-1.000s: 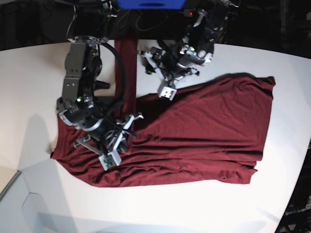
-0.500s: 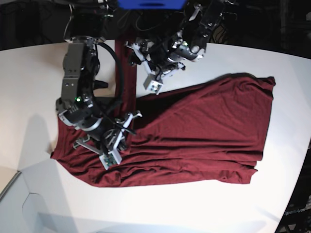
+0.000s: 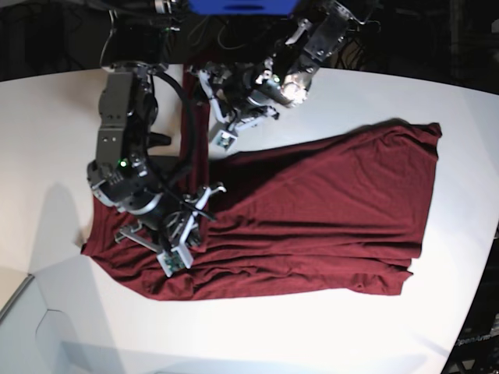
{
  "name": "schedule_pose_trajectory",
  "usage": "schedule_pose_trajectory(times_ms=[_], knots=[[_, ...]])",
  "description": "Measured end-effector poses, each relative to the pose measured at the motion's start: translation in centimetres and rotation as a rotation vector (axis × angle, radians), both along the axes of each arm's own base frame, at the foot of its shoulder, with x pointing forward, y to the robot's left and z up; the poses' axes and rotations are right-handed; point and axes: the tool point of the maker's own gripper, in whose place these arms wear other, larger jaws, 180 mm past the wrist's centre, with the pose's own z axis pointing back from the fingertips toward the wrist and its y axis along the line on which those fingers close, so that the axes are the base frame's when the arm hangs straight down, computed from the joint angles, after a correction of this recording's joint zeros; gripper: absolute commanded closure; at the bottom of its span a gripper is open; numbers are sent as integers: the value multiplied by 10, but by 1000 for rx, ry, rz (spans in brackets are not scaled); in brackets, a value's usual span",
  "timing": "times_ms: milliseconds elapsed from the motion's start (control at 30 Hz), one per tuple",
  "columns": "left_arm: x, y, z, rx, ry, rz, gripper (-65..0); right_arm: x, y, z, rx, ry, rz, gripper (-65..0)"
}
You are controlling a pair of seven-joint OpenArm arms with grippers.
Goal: Layout the t-shirt on the table in an organized manner, then fold the t-shirt properly
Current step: 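Lift the shirt edge with the left gripper and fold it toward the right gripper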
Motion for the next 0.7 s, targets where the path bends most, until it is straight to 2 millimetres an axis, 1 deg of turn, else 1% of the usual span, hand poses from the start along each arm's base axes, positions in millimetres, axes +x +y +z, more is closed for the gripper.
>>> schedule_pose_trajectory(times_ms=[33, 100, 167, 267, 367, 467, 533, 567, 600, 667, 700], knots=[[-1, -3, 1, -2, -2, -14, -327, 0, 0, 0, 0, 0, 0, -9], [5, -6, 5, -1, -24, -30, -327, 0, 0, 0, 1, -1, -1, -9], [10, -6, 7, 1, -39, -30, -327, 0, 0, 0, 0, 0, -1, -9], [9, -6, -2, 20, -21, -37, -326, 0, 0, 1, 1, -4, 0, -9], [16, -10, -4, 9, -19, -35, -325, 0, 0, 1, 1, -3, -1, -9], [19, -16, -7, 2, -15, -29, -325, 0, 0, 1, 2, -3, -1, -9], [20, -19, -7, -1, -21, -39, -309, 0, 0, 1, 2, -3, -1, -9], [19, -21, -7, 8, -28, -57, -275, 0, 0, 1, 2, -3, -1, -9], [18, -23, -8, 20, -38, -83, -227, 0, 0, 1, 2, -3, -1, -9], [12, -29, -8, 37, -42, -132, -115, 0, 0, 1, 2, -4, 0, -9], [9, -31, -8, 40, -42, -145, -48, 0, 0, 1, 1, -3, -1, -9]])
